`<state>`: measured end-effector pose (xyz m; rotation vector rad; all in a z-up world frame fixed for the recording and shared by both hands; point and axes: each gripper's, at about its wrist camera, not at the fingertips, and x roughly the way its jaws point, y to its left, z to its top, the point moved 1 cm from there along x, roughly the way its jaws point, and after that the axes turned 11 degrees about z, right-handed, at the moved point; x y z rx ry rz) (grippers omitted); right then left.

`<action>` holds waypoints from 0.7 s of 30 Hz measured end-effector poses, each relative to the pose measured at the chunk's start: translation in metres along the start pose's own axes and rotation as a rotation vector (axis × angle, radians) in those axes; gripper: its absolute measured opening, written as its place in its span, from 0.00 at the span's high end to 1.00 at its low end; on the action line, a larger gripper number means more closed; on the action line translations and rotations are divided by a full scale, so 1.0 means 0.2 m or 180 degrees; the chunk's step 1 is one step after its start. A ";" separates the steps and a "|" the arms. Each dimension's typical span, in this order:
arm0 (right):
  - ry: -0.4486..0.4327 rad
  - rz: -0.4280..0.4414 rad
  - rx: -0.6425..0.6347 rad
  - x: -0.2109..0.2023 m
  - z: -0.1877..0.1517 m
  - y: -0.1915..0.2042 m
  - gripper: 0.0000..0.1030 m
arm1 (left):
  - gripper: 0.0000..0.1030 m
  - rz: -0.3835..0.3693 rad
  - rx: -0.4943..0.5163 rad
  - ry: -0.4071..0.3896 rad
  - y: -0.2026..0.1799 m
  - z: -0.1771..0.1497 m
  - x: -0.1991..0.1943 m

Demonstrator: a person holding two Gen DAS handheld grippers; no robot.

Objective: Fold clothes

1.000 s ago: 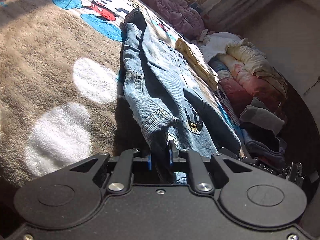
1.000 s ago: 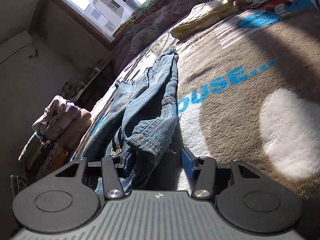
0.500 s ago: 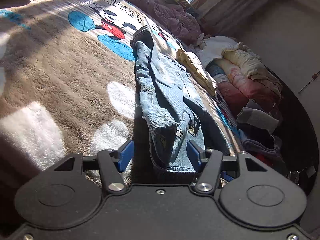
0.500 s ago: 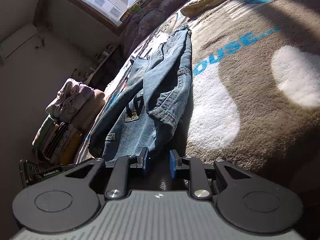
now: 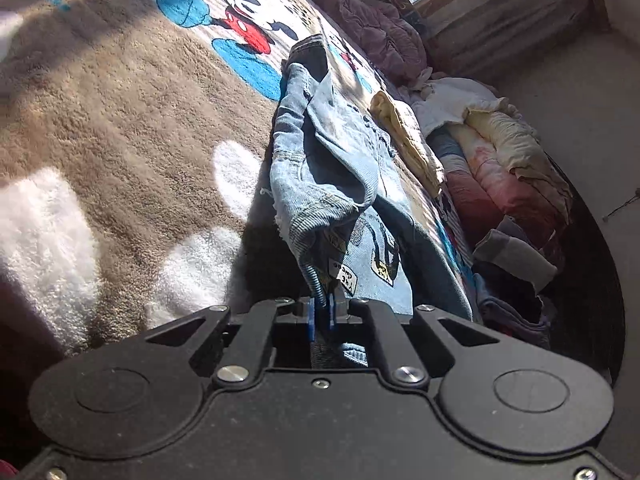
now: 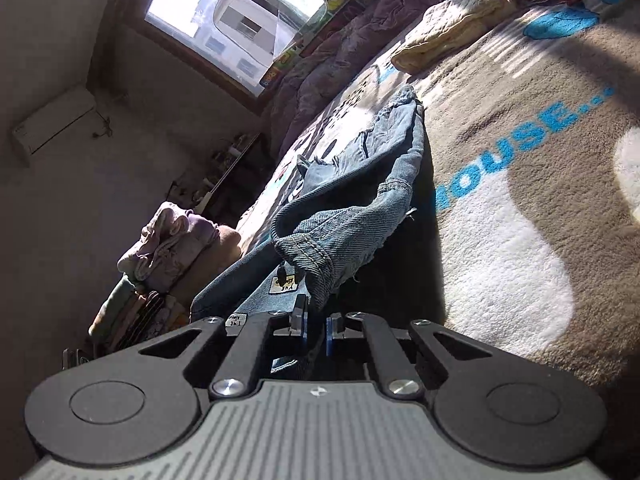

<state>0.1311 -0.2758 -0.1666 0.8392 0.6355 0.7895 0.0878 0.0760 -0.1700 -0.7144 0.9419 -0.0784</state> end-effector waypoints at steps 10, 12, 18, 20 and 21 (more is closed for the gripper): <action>0.0281 -0.0114 0.0014 -0.20 -0.05 -0.06 0.70 | 0.39 -0.0429 -0.0012 -0.0199 0.11 0.14 -0.16; 0.0086 -0.0058 -0.0034 -0.23 0.02 -0.06 0.55 | 0.36 -0.0301 0.0086 -0.0339 0.09 0.20 -0.15; 0.0022 -0.0267 -0.0129 -0.02 0.34 -0.24 0.54 | 0.36 0.0004 0.0406 -0.0442 -0.01 0.54 0.11; 0.0027 -0.0248 -0.0006 0.09 0.44 -0.32 0.52 | 0.36 0.0001 0.0370 -0.0390 0.00 0.66 0.22; 0.0022 -0.0245 0.0035 0.15 0.49 -0.36 0.52 | 0.36 -0.0023 0.0344 -0.0365 0.00 0.71 0.27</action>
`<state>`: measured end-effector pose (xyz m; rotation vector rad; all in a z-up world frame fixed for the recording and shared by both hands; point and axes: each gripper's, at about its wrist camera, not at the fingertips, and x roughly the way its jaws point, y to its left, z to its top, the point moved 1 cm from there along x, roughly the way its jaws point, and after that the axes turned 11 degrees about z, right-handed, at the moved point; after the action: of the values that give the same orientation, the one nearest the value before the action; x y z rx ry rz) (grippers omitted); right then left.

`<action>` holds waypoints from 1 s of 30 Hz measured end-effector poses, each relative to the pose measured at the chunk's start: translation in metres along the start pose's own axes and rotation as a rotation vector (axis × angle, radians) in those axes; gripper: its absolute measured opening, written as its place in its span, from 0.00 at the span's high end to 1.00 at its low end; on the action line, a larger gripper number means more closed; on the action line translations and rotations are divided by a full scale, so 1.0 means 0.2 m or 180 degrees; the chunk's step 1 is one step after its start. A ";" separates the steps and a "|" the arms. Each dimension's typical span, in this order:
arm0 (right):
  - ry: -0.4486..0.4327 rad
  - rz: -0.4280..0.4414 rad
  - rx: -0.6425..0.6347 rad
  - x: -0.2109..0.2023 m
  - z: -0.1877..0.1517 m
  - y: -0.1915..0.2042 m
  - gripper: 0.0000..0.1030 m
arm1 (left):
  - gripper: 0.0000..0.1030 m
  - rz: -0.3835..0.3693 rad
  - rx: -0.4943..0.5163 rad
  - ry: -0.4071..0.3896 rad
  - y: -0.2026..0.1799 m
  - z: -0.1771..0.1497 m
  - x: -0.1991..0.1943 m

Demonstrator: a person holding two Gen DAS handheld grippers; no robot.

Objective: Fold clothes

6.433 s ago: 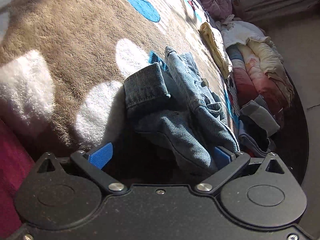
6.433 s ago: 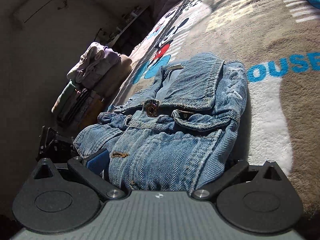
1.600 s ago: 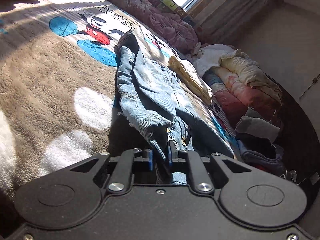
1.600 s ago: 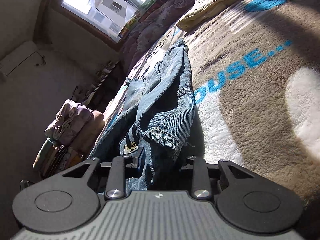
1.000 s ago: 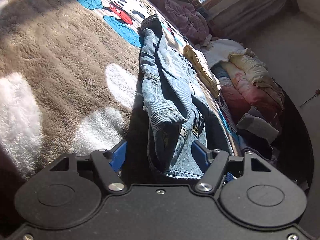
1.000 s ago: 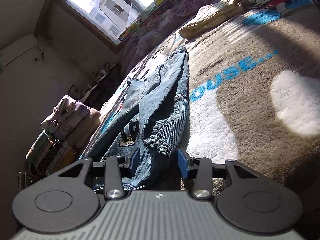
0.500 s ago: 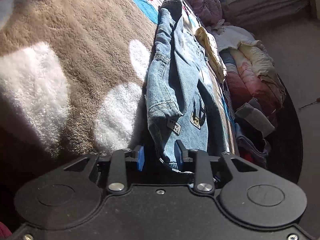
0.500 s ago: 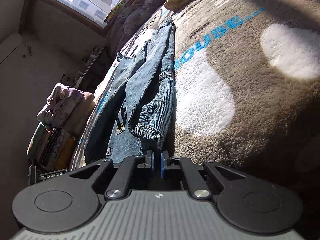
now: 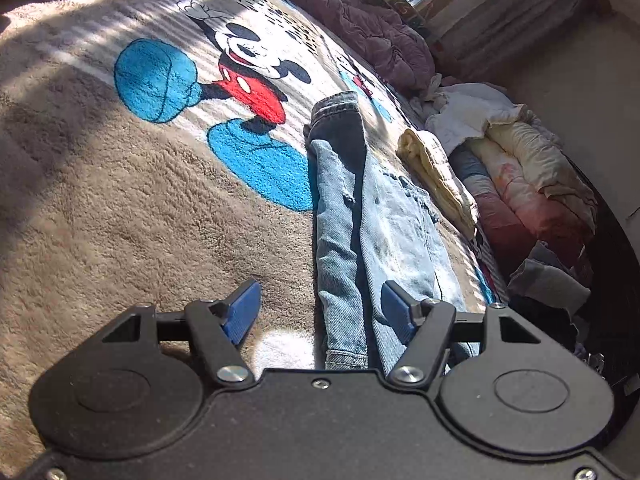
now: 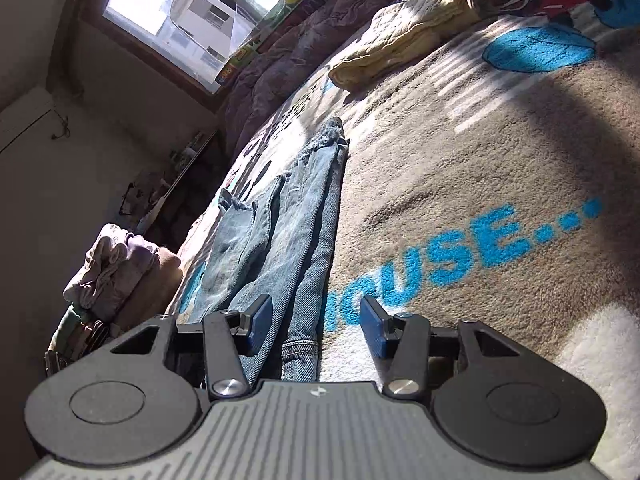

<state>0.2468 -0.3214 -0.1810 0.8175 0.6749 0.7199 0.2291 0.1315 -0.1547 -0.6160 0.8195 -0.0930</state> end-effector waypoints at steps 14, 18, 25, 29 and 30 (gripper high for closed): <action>0.0203 0.0381 0.0399 0.66 0.56 -0.27 0.46 | 0.42 -0.0422 0.0081 0.0191 -0.08 0.52 0.60; 0.0327 0.0429 0.0263 0.79 0.64 -0.27 0.48 | 0.45 -0.0535 0.0214 0.0283 -0.12 0.58 0.69; 0.0501 0.0485 0.0129 0.91 0.68 -0.25 0.85 | 0.85 -0.0587 0.0559 -0.0037 -0.22 0.64 0.66; 0.0254 0.0321 -0.0415 0.88 0.77 -0.10 0.88 | 0.76 -0.0133 0.0647 -0.0026 -0.20 0.66 0.76; 0.0311 0.0174 -0.0493 0.91 0.76 -0.12 0.87 | 0.75 -0.0102 0.0668 -0.0003 -0.20 0.65 0.78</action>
<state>0.4744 -0.2510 -0.1682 0.6637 0.6774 0.8552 0.4343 0.1131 -0.1677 -0.4313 0.7873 -0.2052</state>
